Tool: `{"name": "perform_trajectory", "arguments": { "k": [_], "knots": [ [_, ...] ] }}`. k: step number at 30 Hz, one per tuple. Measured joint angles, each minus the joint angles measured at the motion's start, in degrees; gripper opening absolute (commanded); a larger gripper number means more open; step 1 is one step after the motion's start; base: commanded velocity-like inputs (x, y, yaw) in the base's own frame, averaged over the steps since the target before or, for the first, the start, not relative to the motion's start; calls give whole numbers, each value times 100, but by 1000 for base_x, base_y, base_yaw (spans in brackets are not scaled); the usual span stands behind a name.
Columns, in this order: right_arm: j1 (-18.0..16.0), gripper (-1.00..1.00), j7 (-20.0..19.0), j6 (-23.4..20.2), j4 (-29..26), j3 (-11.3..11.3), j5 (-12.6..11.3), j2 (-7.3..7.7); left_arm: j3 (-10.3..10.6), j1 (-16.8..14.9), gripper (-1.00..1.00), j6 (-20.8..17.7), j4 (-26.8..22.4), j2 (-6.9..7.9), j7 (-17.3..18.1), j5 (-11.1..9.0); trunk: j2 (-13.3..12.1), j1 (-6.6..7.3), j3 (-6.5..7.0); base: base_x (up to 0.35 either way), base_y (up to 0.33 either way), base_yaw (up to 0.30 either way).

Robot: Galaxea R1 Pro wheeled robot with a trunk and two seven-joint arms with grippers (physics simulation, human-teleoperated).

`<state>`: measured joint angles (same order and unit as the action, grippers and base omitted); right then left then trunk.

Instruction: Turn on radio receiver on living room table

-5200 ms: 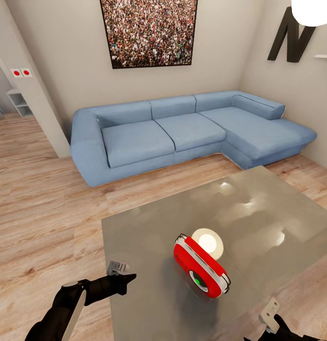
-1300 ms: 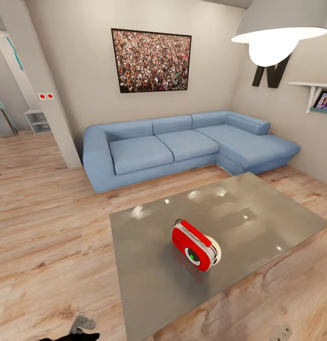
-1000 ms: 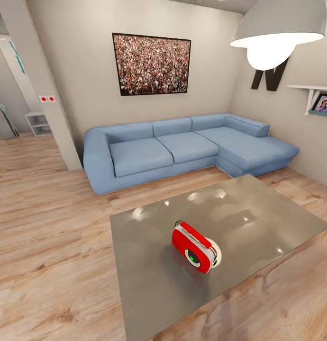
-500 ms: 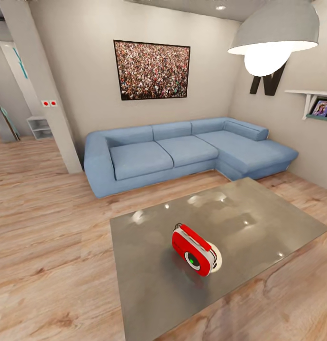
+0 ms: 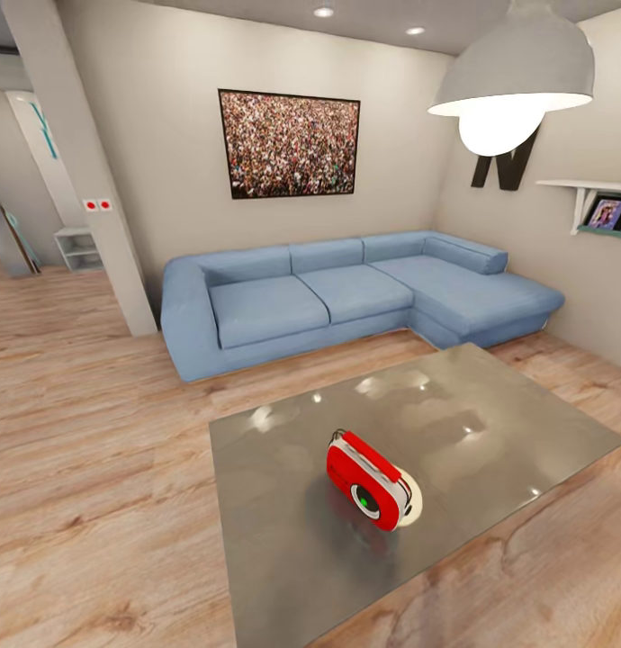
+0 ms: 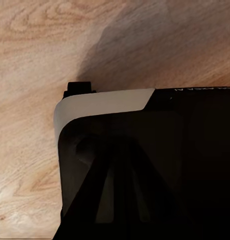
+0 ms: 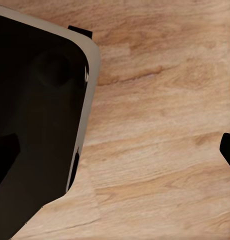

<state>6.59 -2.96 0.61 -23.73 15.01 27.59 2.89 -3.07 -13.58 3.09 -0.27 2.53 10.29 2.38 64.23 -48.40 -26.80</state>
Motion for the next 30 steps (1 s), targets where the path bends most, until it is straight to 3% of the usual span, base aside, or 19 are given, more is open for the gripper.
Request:
{"name": "perform_trajectory", "arguments": {
  "k": [7,30],
  "knots": [
    [0,100,28,322,265,2,-107,-6,-2,39,-100,-9,1,0,-9,-5,0,0,64,0,0,0],
    [0,100,40,363,431,2,-115,-8,-3,189,-100,38,1,12,-10,-1,0,0,273,0,0,0]
  ]
}}
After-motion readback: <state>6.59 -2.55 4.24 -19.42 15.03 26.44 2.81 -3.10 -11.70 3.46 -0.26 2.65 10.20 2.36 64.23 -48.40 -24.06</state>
